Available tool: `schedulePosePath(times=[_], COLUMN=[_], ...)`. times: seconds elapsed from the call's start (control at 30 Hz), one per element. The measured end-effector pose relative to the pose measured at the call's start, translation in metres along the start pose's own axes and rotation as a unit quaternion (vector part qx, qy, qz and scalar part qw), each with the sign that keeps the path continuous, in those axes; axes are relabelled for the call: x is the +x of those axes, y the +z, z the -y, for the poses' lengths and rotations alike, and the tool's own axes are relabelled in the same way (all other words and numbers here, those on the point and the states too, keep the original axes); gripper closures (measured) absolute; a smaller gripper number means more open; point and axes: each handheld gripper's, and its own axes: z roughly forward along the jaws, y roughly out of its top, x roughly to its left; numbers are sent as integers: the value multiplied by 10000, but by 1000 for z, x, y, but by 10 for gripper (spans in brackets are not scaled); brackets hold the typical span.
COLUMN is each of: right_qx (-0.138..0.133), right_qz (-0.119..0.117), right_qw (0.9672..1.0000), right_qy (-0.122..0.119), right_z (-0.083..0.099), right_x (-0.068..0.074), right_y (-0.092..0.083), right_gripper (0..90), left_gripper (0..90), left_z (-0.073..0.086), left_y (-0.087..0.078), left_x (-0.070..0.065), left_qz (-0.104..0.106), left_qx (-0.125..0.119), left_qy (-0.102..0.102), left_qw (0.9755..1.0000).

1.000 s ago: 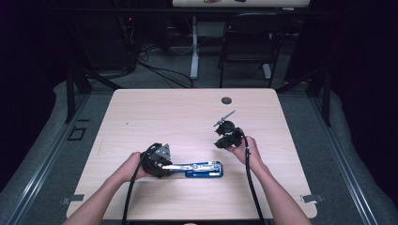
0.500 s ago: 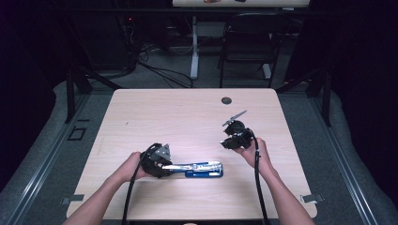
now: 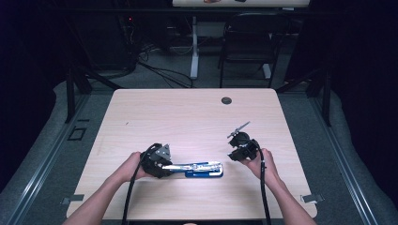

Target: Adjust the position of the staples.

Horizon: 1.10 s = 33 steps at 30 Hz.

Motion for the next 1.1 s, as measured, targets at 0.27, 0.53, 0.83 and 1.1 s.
schedulePosePath(times=[0.27, 0.53, 0.83, 1.1], right_qx=[297, 518, 688, 599], right_qz=[-38, -20, -110, -166], right_qw=[9996, 9986, 9976, 9981], right_qy=[-5, -80, -30, 10], right_z=[25, 28, 28, 20], right_x=[-2, 4, 5, 2], right_y=[5, 13, 15, 9], right_gripper=[784, 783, 770, 751], left_gripper=[592, 593, 594, 594], left_z=[0, 0, 0, 0], left_y=[0, 0, 1, 2], left_x=[1, 0, 0, 0], left_qz=[19, 11, -9, -1], left_qx=[8, 8, -10, 2], left_qy=[15, 16, 18, 24], left_qw=[10000, 10000, 10000, 10000])
